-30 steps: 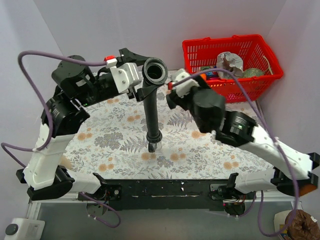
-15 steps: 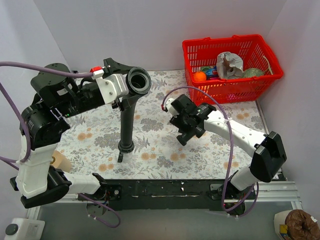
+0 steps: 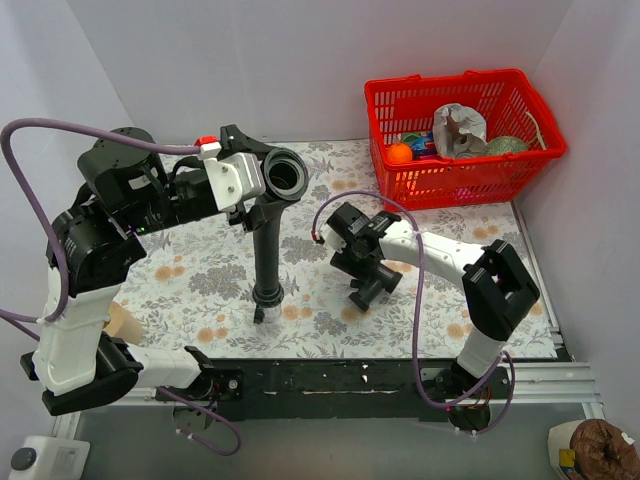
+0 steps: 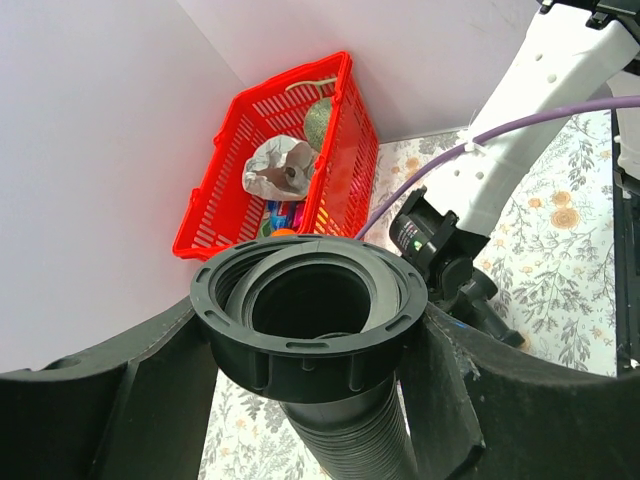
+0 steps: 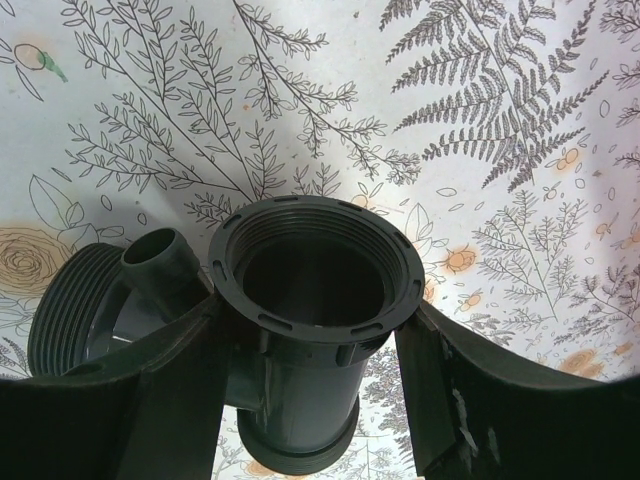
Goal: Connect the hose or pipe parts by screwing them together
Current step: Install the adaptor on the pipeline.
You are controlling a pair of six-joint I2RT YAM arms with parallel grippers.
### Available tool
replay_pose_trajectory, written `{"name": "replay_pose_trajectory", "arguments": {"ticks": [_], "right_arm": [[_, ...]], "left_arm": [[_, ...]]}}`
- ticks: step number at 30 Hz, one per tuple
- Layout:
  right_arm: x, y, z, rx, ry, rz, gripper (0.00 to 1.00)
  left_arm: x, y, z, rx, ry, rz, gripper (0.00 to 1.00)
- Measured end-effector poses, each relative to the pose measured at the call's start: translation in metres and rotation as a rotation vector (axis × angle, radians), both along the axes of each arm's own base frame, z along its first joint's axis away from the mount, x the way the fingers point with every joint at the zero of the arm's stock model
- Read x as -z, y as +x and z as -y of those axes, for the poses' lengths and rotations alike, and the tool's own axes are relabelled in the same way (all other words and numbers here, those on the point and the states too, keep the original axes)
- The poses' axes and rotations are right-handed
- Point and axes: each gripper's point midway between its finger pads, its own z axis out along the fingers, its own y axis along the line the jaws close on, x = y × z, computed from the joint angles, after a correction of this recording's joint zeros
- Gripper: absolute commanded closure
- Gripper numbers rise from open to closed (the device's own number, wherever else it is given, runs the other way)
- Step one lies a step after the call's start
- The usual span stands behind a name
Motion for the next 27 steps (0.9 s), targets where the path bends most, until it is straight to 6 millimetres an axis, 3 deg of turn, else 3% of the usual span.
{"name": "replay_pose_trajectory", "arguments": {"ticks": [8, 10, 12, 14, 15, 19, 22, 26, 27], "right_arm": [[-0.006, 0.003, -0.003, -0.005, -0.02, 0.049, 0.99], [-0.02, 0.006, -0.005, 0.002, 0.002, 0.09, 0.99], [-0.051, 0.013, -0.011, 0.013, 0.068, 0.164, 0.99], [-0.102, 0.021, -0.022, 0.032, 0.192, 0.275, 0.99], [-0.137, 0.026, -0.027, 0.05, 0.273, 0.349, 0.99], [-0.305, 0.03, -0.034, 0.126, 0.719, 0.654, 0.99], [-0.419, -0.006, -0.013, 0.116, 1.108, 0.812, 0.99], [-0.524, -0.068, 0.018, 0.0, 1.506, 0.897, 0.99], [-0.542, -0.081, 0.022, -0.041, 1.582, 0.905, 0.99]], "left_arm": [[0.008, -0.002, 0.004, 0.02, 0.009, -0.031, 1.0], [0.01, -0.003, 0.005, 0.03, 0.009, -0.043, 1.0], [0.016, -0.006, 0.007, 0.046, 0.015, -0.065, 1.0], [0.025, -0.009, 0.01, 0.066, 0.024, -0.092, 1.0], [0.028, -0.01, 0.011, 0.073, 0.026, -0.104, 1.0], [0.038, -0.012, 0.022, 0.119, 0.01, -0.15, 1.0], [0.052, -0.014, 0.032, 0.154, -0.016, -0.193, 1.0], [0.064, -0.018, 0.038, 0.188, -0.059, -0.229, 1.0], [0.063, -0.019, 0.039, 0.193, -0.072, -0.232, 1.0]]}}
